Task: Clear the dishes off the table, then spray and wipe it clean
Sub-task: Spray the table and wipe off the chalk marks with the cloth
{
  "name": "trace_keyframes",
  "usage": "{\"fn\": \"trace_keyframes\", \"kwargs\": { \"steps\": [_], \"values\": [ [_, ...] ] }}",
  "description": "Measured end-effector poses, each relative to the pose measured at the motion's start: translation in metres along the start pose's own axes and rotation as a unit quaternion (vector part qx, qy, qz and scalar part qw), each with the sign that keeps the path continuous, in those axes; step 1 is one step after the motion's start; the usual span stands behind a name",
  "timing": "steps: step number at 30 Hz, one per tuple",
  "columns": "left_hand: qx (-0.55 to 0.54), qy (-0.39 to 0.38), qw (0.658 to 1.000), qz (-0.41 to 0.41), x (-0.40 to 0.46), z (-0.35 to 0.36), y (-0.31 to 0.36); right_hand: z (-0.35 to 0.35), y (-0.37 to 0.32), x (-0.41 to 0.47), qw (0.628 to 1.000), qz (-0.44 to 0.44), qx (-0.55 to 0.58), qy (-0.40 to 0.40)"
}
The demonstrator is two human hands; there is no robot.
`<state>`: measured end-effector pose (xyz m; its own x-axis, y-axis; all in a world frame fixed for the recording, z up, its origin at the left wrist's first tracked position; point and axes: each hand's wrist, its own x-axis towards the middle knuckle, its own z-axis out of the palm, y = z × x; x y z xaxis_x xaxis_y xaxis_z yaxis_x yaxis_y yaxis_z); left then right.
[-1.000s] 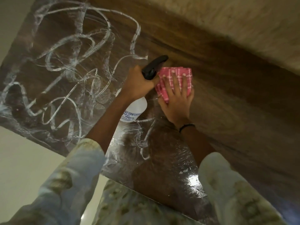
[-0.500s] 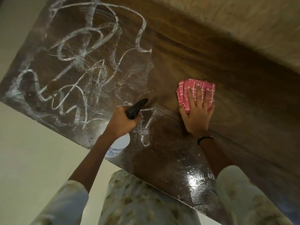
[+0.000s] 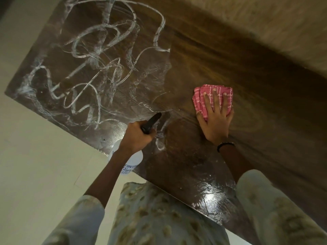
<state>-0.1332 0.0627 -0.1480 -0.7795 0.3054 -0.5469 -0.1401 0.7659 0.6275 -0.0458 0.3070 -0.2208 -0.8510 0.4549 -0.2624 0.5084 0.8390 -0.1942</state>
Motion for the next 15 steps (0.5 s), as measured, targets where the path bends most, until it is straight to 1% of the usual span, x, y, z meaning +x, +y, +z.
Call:
{"fn": "trace_keyframes", "kwargs": {
  "steps": [4, 6, 12, 15],
  "values": [
    [0.02, 0.021, 1.0, -0.001, -0.002, 0.001, 0.002, 0.003, -0.022, 0.004, 1.0, 0.012, 0.028, 0.002],
    [0.02, 0.039, 0.999, -0.004, -0.002, 0.001, 0.003, 0.006, -0.042, 0.011, 0.999, -0.013, 0.041, -0.005],
    [-0.027, 0.071, 0.996, -0.042, -0.003, 0.0, -0.007, 0.025, -0.106, 0.01, 0.988, -0.152, 0.024, 0.015],
    [-0.017, 0.079, 0.996, -0.025, -0.01, 0.0, -0.009, 0.033, -0.104, -0.017, 0.969, -0.246, -0.008, 0.002]
  ]
}}
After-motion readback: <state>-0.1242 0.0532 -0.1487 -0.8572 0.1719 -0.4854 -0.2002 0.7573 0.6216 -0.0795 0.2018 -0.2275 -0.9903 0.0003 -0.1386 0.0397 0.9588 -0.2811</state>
